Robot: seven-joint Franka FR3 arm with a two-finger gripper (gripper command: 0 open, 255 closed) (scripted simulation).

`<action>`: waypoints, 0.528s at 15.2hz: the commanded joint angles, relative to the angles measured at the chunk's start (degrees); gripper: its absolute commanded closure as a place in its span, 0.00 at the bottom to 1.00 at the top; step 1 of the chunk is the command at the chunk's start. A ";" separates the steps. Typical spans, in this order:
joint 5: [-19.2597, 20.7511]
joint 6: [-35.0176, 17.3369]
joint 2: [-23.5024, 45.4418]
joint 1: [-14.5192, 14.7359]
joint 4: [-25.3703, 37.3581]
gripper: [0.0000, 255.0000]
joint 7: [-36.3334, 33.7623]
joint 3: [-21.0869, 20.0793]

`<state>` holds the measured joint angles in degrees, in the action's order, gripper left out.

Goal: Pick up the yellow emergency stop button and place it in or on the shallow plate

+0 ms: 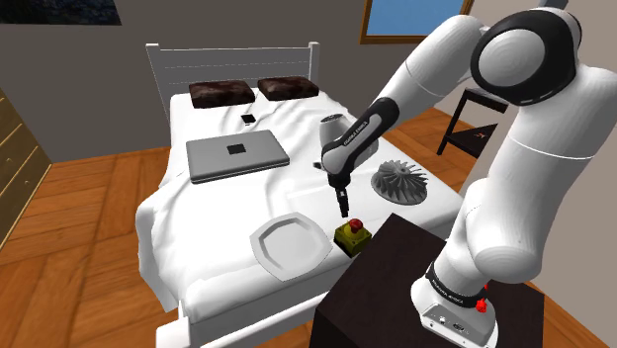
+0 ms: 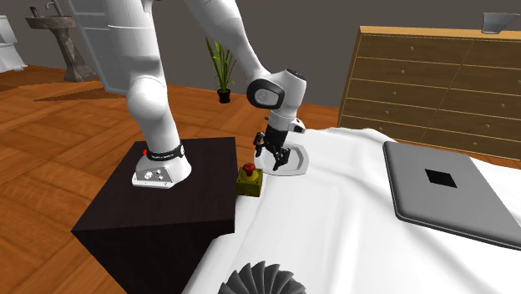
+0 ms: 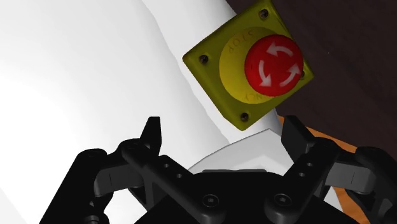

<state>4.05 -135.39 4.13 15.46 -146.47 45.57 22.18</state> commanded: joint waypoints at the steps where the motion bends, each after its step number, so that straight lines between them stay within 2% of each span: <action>1: -0.51 -1.88 1.38 -0.13 -0.55 0.00 0.51 -0.02; 8: -1.00 -3.31 2.45 -0.23 -0.97 0.00 0.88 -0.11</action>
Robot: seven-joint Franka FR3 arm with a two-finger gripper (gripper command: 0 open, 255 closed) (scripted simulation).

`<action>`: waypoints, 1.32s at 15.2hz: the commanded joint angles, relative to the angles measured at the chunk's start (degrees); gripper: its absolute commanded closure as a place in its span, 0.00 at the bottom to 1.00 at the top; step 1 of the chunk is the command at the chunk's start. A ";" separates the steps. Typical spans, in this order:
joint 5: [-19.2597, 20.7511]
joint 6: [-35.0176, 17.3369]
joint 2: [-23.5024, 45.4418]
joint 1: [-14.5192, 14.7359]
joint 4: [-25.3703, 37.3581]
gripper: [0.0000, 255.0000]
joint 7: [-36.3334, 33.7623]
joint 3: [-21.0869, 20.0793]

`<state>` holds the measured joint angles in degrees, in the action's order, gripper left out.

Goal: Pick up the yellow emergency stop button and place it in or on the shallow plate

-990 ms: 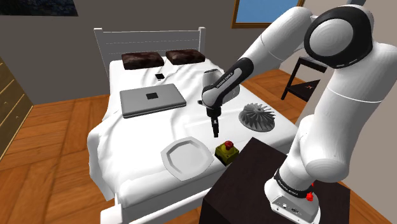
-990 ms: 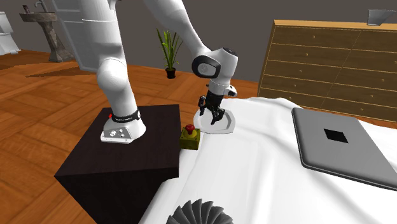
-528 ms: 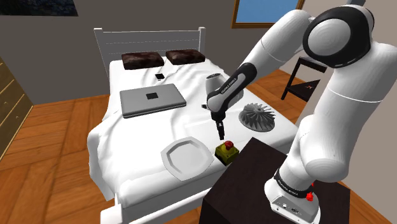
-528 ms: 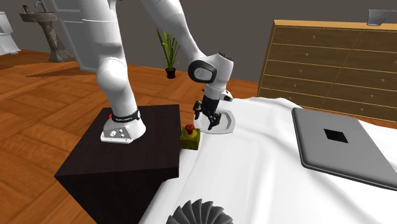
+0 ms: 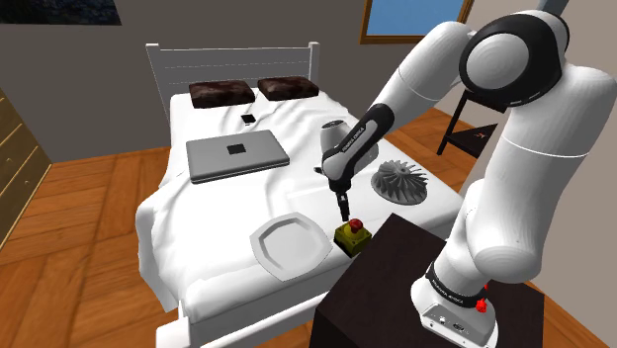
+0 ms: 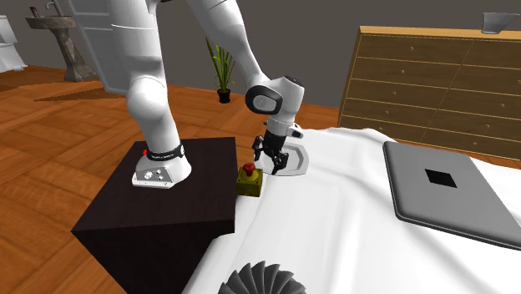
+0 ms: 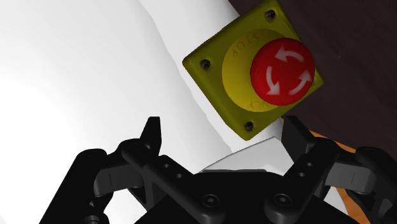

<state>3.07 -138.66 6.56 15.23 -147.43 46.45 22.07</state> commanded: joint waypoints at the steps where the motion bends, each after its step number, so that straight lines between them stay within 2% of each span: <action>1: -0.01 -0.04 0.02 0.00 -0.01 0.00 0.01 0.00; 2: -0.01 -0.04 0.02 0.00 -0.01 0.00 0.01 0.00; 3: -0.01 -0.04 0.02 0.00 -0.01 1.00 0.00 0.00; 12: -0.01 -0.04 0.02 0.00 -0.01 1.00 0.00 0.00; 13: -0.01 -0.04 0.02 0.00 -0.01 0.00 0.00 0.00; 16: 8.24 -10.82 -13.70 -1.12 -14.45 0.00 -2.26 1.72; 18: 15.60 -17.29 -22.66 -5.00 -23.62 0.00 -3.77 2.00; 20: 15.85 -19.42 -22.09 -5.72 -24.57 0.00 -3.49 1.73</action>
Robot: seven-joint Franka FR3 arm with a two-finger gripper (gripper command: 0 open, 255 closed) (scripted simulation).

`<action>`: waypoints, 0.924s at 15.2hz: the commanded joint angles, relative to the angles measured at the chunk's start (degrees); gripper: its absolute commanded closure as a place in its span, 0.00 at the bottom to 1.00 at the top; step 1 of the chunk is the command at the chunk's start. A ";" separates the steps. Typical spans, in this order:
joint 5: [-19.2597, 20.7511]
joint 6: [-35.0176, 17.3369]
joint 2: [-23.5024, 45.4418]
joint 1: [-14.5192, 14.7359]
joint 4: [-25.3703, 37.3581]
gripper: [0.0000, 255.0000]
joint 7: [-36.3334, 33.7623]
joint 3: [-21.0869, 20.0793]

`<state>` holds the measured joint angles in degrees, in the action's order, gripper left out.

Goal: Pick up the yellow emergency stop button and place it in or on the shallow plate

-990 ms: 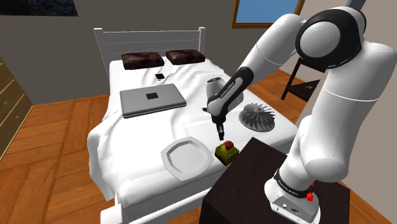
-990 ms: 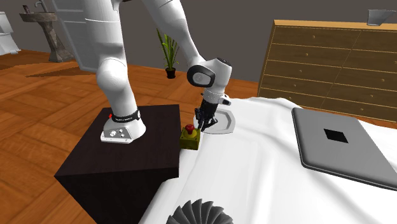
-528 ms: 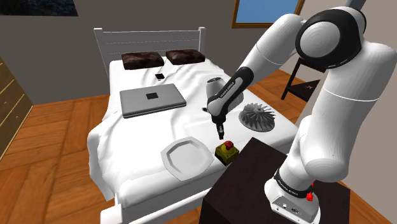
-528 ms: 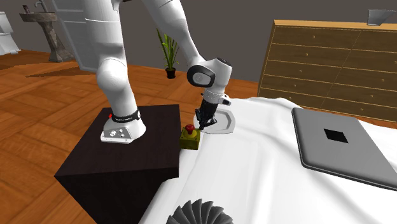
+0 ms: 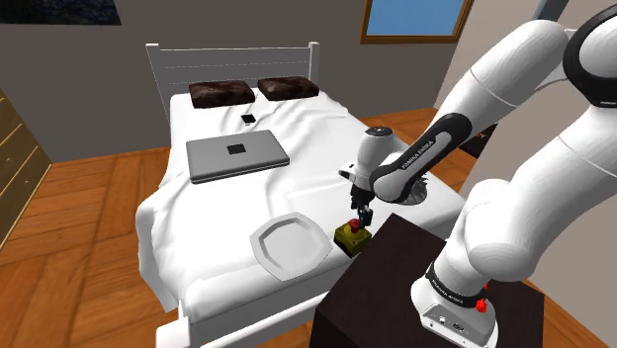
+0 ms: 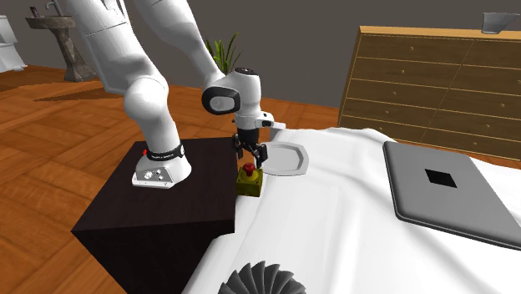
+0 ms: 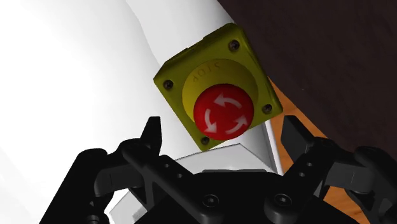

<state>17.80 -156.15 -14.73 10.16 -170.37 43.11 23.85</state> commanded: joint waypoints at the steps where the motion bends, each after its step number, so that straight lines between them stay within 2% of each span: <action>1: 0.86 -3.38 0.66 -0.40 -1.62 0.00 0.02 0.16; 5: -1.17 -9.16 6.68 1.28 -1.40 0.00 1.29 1.30; 6: -2.82 -11.44 9.13 2.33 -1.26 0.00 2.35 1.85; 14: -2.84 -11.42 9.11 2.25 -1.26 0.00 2.36 1.78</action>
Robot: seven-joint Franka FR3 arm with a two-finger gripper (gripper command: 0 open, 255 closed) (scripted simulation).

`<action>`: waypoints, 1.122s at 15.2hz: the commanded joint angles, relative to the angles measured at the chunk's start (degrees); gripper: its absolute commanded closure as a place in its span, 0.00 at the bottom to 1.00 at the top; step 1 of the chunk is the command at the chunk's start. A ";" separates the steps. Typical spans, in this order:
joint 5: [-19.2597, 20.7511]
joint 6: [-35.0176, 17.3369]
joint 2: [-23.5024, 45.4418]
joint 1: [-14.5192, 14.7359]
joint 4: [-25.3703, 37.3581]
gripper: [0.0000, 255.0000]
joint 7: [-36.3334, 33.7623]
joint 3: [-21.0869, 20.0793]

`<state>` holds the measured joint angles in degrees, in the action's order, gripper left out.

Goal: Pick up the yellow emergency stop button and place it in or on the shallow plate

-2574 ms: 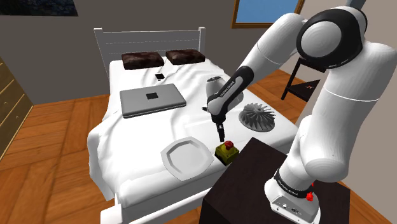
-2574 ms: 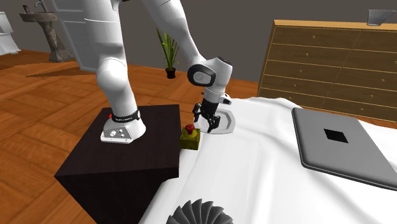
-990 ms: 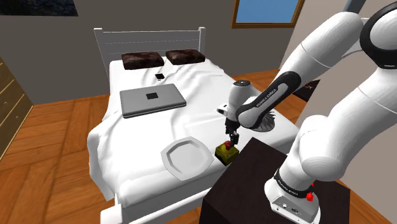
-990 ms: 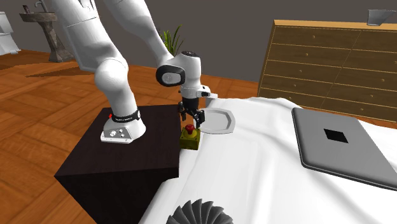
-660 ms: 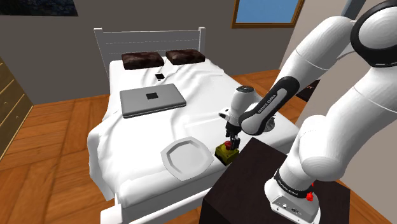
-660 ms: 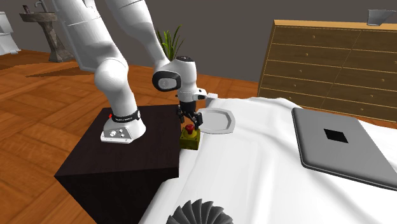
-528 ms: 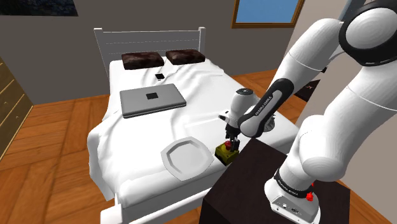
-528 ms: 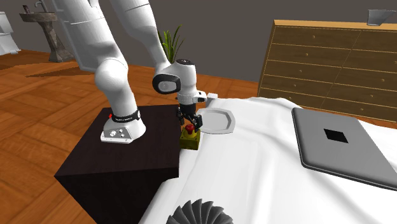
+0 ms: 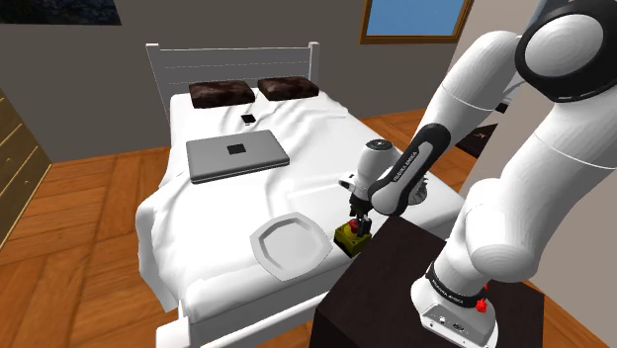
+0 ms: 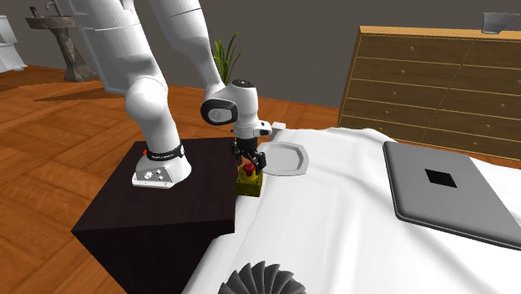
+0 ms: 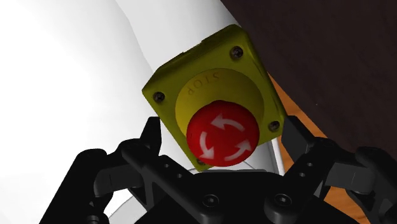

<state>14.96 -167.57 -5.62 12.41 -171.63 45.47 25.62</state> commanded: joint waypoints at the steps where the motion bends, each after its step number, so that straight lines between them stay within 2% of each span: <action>1: 0.00 0.00 0.00 0.00 0.00 1.00 0.00 0.00; 10: -0.02 -0.02 0.02 0.01 0.00 1.00 0.01 0.00; 13: 2.64 4.33 -4.56 -1.60 -0.18 1.00 -1.65 -0.79; 17: 4.02 10.10 -10.39 -2.89 -0.21 1.00 -2.46 -1.74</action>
<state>18.68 -158.98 -14.57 9.82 -171.91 43.14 24.08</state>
